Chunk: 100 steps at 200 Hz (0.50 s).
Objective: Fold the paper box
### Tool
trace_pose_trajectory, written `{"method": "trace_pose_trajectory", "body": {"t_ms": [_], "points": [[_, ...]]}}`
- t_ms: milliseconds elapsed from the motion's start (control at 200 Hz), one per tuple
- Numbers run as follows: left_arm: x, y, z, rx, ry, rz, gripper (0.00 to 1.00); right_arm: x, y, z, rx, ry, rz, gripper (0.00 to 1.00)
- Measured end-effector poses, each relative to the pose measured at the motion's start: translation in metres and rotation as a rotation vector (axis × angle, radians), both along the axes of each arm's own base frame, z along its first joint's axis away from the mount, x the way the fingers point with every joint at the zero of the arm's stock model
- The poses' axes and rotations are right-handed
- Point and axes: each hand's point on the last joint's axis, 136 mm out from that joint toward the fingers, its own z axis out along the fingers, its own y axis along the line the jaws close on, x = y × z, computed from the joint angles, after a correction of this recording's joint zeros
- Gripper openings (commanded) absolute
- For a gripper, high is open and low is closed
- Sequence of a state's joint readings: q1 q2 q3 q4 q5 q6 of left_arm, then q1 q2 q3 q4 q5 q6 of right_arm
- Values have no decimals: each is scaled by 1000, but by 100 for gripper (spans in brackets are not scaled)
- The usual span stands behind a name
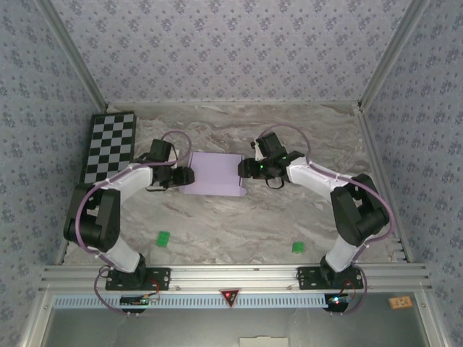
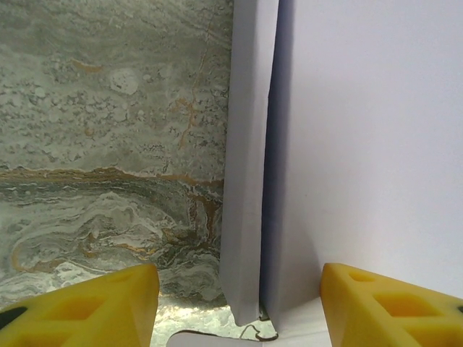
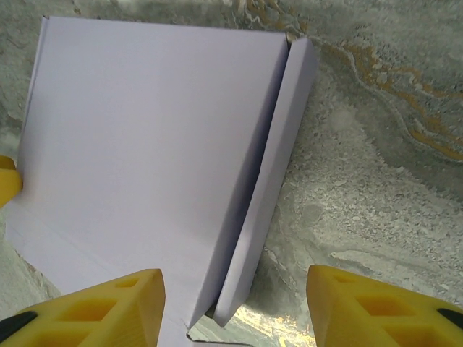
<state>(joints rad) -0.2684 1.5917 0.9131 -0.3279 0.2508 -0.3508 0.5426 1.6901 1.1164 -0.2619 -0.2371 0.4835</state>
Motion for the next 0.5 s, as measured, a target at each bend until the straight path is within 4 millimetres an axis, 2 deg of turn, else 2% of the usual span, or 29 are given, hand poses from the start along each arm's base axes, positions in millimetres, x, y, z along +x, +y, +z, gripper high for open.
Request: {"method": "trace_pose_trajectory", "body": {"t_ms": [215,385,500], "points": [[-3,2,10,-15,-9,10,68,4,2,-2,8,41,7,57],[3,7,22,-28,-19,25,68,10,8,4,33,53,20,58],[10,8,29,-42,-28,21,65,12,13,1,49,73,34,58]]}}
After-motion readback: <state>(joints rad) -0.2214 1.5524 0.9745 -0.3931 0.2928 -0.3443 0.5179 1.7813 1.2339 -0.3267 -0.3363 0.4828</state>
